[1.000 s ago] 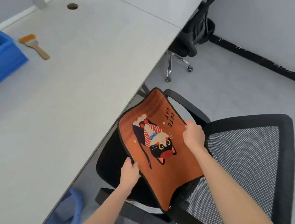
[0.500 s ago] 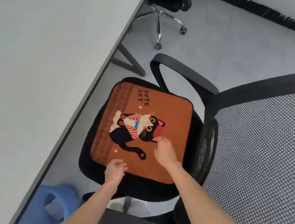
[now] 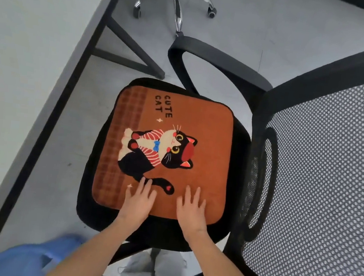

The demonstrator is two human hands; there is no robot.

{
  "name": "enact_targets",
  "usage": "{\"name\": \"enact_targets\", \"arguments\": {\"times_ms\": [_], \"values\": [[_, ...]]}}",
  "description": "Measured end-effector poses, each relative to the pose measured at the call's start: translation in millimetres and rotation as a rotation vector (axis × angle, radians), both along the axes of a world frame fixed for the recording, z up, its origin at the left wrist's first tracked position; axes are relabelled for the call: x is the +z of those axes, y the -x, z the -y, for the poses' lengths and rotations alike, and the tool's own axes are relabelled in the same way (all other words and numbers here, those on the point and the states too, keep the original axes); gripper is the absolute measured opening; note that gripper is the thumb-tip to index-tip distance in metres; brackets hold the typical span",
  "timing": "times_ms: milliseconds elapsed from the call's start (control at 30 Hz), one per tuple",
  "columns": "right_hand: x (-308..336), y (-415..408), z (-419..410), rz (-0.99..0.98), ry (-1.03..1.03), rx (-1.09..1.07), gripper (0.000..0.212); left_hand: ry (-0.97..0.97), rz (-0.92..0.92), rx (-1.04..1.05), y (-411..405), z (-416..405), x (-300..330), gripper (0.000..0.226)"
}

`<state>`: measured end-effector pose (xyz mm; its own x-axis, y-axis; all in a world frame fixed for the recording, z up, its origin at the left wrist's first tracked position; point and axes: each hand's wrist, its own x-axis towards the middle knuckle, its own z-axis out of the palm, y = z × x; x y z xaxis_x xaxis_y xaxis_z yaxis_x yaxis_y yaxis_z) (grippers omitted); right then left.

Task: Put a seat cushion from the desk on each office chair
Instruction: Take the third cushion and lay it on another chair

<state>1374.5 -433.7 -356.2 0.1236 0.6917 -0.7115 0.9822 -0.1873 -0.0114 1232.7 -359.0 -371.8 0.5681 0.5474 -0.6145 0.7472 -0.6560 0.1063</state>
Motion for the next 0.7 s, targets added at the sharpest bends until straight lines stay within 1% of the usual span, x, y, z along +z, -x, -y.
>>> {"name": "enact_targets", "arguments": {"times_ms": [33, 67, 100, 133, 167, 200, 267, 367, 467, 700], "values": [[-1, -1, 0, -0.003, 0.006, 0.011, 0.042, 0.0, 0.0, -0.026, 2, 0, -2, 0.049], [-1, -2, 1, -0.003, 0.012, 0.024, 0.039, 0.023, -0.051, -0.064, 3, -1, 3, 0.05], [-1, -2, 3, 0.001, 0.018, 0.036, 0.036, -0.009, -0.037, -0.083, 5, -2, 3, 0.051], [-1, -1, 4, 0.007, 0.025, 0.046, 0.032, 0.004, -0.031, -0.102, 8, -4, 4, 0.047], [1, 1, 7, 0.011, 0.029, 0.052, 0.03, -0.015, 0.037, -0.099, 12, -4, 1, 0.042], [2, 2, 9, 0.016, 0.03, 0.055, 0.029, -0.003, 0.026, -0.123, 16, -4, -3, 0.04], [5, 3, 10, 0.024, 0.028, 0.052, 0.031, 0.043, -0.004, -0.106, 20, -6, -2, 0.04], [13, 6, 10, 0.02, 0.041, 0.04, 0.032, 0.114, 0.004, -0.088, 24, -1, 4, 0.049], [20, 10, 10, 0.017, 0.061, 0.028, 0.032, 0.13, 0.016, -0.07, 28, 5, 3, 0.039], [26, 22, 20, -0.01, 0.1, -0.021, 0.031, 0.25, 0.027, 0.007, 37, 11, 8, 0.032]]}}
